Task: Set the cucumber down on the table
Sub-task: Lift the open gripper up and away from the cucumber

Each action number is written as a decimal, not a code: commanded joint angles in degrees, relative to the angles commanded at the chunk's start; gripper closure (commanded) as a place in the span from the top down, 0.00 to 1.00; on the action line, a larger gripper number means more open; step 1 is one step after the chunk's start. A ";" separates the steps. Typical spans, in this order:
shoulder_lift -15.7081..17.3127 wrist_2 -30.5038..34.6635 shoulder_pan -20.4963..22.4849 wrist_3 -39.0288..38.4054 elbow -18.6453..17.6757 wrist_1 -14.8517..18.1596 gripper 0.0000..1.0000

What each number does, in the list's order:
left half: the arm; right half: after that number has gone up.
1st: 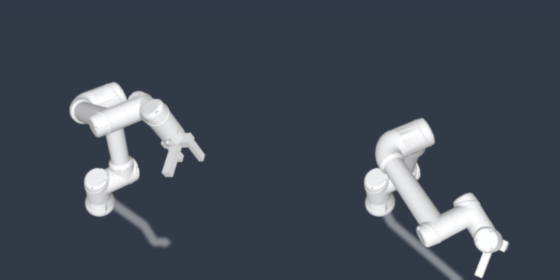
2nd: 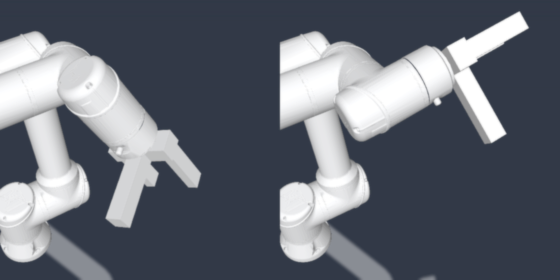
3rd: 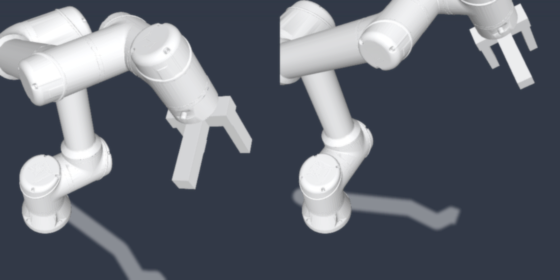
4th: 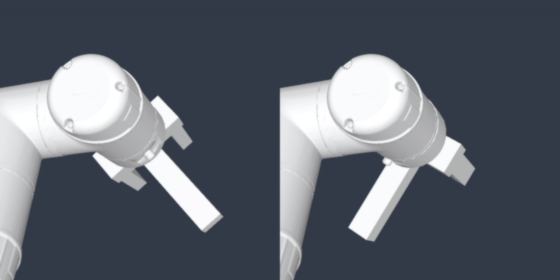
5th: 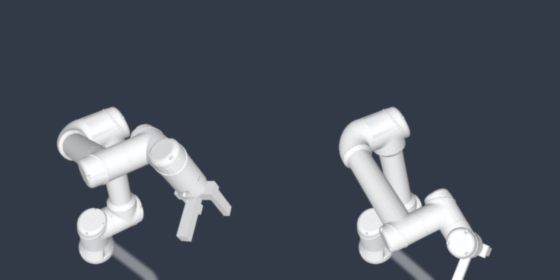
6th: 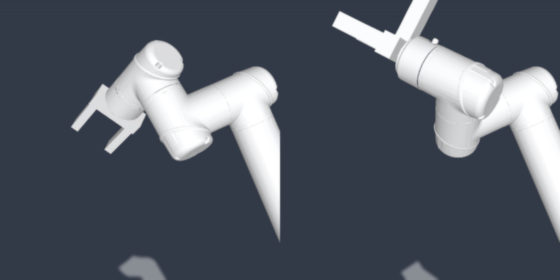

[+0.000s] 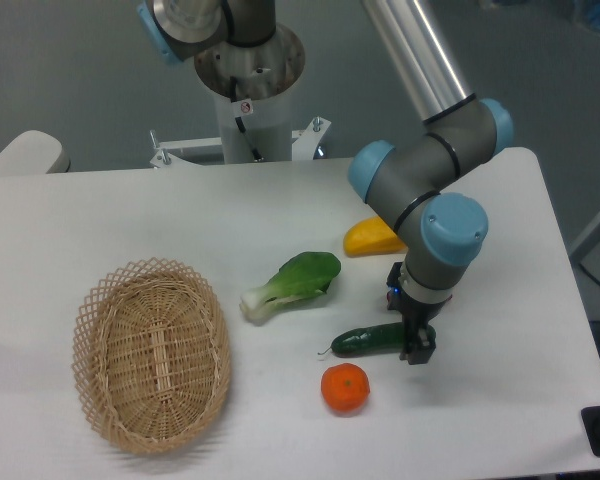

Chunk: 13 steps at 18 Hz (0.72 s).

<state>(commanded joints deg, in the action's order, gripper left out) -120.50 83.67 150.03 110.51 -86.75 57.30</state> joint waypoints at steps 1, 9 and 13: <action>0.53 0.00 -0.09 -3.25 -0.09 0.00 1.00; 3.78 -0.44 -4.30 -32.68 4.04 0.00 1.00; 5.36 0.44 -7.90 -40.53 5.10 0.26 1.00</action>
<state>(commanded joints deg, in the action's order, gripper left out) -115.14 84.11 142.13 69.98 -81.65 57.57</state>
